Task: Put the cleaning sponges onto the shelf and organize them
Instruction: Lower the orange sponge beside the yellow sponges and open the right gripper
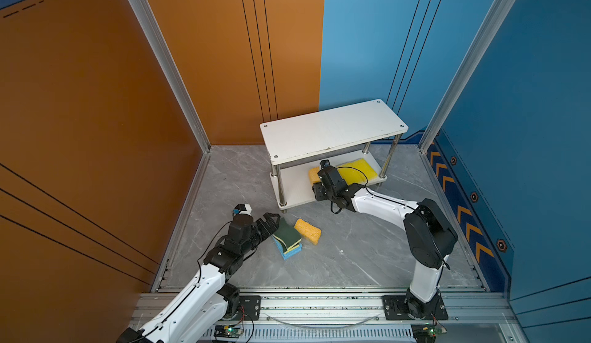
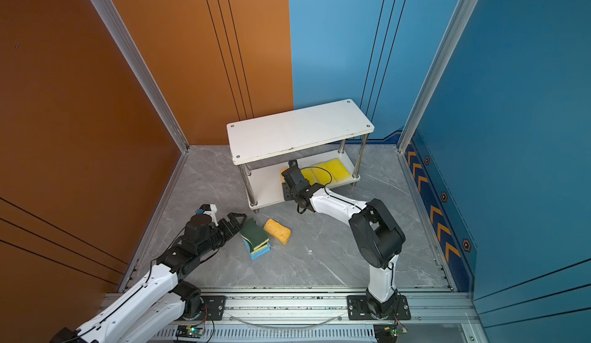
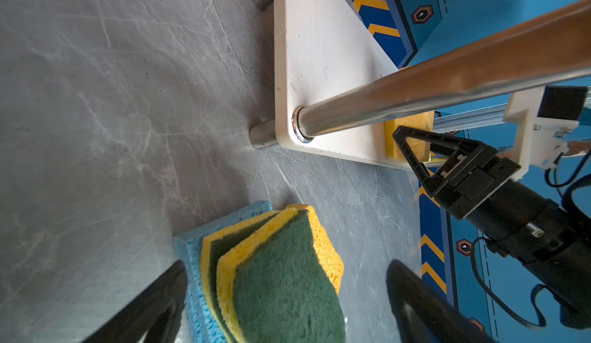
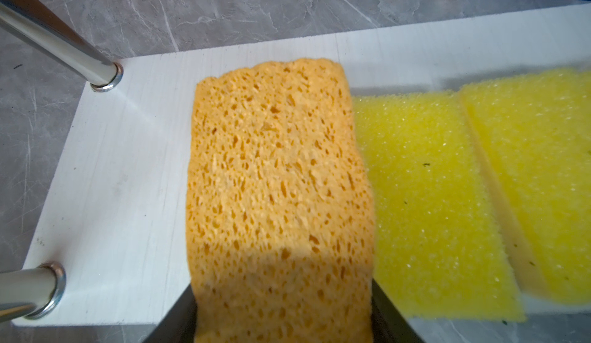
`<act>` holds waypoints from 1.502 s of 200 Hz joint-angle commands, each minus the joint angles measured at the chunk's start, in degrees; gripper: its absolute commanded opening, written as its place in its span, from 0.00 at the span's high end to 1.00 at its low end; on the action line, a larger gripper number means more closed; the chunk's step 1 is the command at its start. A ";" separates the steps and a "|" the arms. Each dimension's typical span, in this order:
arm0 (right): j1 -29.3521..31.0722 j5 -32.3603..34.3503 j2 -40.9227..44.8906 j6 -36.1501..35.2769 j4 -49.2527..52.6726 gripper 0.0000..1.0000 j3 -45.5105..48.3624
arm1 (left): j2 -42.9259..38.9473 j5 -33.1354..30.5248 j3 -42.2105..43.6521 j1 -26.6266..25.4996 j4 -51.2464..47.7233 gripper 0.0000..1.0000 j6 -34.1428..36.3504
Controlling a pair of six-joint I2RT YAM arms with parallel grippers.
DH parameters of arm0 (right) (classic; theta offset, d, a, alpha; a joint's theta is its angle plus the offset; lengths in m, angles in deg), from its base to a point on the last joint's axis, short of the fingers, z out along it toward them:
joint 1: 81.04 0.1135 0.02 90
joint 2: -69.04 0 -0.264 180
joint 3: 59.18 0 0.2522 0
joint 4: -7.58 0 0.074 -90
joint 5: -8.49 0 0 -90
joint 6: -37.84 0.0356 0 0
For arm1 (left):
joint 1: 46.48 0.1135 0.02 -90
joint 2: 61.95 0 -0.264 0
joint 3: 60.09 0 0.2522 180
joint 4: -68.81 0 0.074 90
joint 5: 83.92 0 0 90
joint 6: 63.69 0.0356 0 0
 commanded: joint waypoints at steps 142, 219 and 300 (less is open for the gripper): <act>0.11 1.75 -3.21 0.97 -1.25 0.49 -1.66 | 2.34 2.17 -1.89 1.56 -2.08 0.02 1.48; 0.11 1.86 -5.01 -0.97 -2.21 0.49 -2.27 | 0.87 1.47 -1.81 1.56 -3.33 0.02 1.54; 0.11 2.24 -4.93 -1.93 -2.10 0.46 -1.87 | -0.31 1.12 -1.53 1.56 -4.03 0.03 1.31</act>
